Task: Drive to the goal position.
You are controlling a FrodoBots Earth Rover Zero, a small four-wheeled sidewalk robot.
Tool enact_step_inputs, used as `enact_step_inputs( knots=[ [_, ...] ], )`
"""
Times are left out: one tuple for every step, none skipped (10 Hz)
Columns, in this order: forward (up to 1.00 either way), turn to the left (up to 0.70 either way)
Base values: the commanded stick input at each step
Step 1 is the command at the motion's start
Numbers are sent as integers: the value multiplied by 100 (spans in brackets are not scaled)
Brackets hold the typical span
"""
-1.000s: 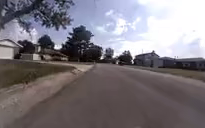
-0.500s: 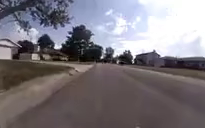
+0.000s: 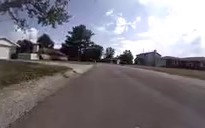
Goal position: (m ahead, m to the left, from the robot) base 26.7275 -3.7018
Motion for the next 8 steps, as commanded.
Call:
enact_step_inputs(
  knots=[
    [100, 0],
    [100, 0],
    [100, 0],
    [100, 0],
    [100, 0],
    [100, 0],
    [100, 0],
    [100, 0]
  ],
)
